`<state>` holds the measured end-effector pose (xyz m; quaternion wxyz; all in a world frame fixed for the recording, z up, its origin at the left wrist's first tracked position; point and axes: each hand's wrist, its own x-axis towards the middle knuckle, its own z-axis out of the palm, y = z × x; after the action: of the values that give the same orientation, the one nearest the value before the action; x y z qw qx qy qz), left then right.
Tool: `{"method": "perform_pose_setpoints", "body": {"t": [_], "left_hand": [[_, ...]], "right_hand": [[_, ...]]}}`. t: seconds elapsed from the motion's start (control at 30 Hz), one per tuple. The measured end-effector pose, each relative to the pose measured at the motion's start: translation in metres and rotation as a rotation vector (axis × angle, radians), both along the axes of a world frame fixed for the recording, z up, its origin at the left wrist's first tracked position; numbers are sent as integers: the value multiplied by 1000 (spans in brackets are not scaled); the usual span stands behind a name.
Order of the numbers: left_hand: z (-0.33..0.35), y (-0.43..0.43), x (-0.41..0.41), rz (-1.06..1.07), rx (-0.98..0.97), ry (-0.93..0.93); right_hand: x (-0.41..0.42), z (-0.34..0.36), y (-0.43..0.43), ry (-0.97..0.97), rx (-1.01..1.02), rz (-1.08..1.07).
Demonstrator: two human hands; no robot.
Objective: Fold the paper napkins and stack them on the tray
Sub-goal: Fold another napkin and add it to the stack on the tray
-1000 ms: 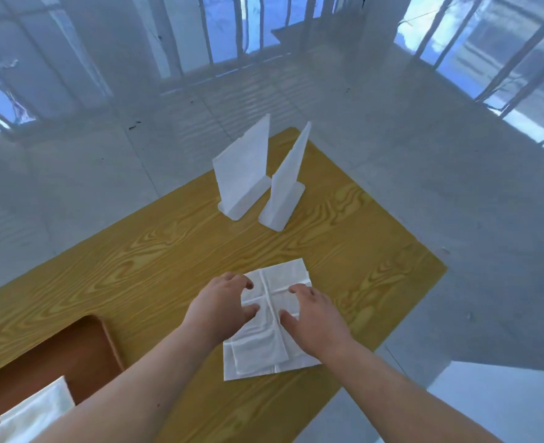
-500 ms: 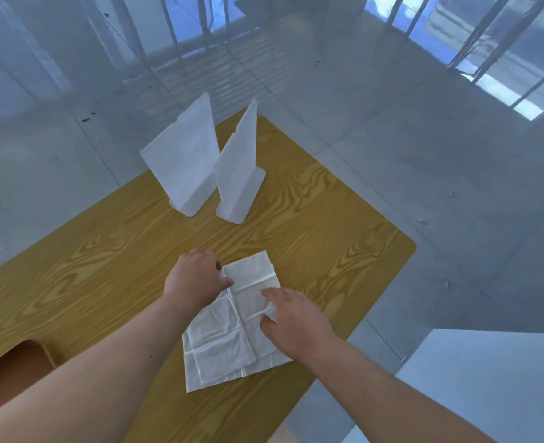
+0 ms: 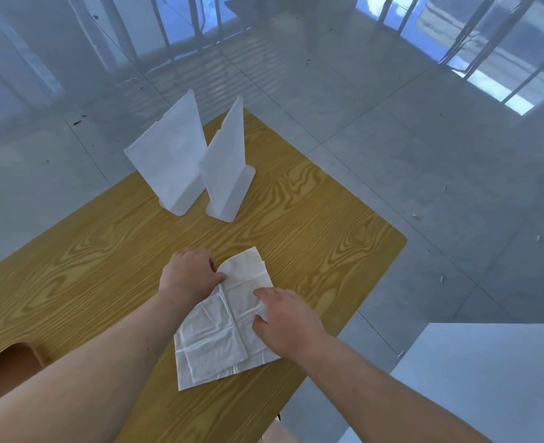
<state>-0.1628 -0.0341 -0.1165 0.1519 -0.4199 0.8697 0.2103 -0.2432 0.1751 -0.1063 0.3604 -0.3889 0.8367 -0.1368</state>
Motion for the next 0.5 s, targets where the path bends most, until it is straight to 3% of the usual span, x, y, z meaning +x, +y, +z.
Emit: {"method": "perform_pose_setpoints", "body": {"t": [0.1, 0.17, 0.27, 0.37, 0.43, 0.5], "left_hand": [[6, 3, 5, -48, -32, 74], [12, 4, 10, -53, 49, 118], [25, 1, 20, 52, 351, 194], [52, -1, 42, 354, 845, 351], [67, -1, 58, 520, 1097, 473], [79, -2, 80, 638, 1190, 595]], "right_hand": [[1, 0, 1, -1, 4, 18], [1, 0, 2, -3, 0, 13], [2, 0, 6, -12, -46, -95], [3, 4, 8, -84, -85, -353], [2, 11, 6, -246, -88, -521], [7, 21, -5, -454, -79, -586]]}}
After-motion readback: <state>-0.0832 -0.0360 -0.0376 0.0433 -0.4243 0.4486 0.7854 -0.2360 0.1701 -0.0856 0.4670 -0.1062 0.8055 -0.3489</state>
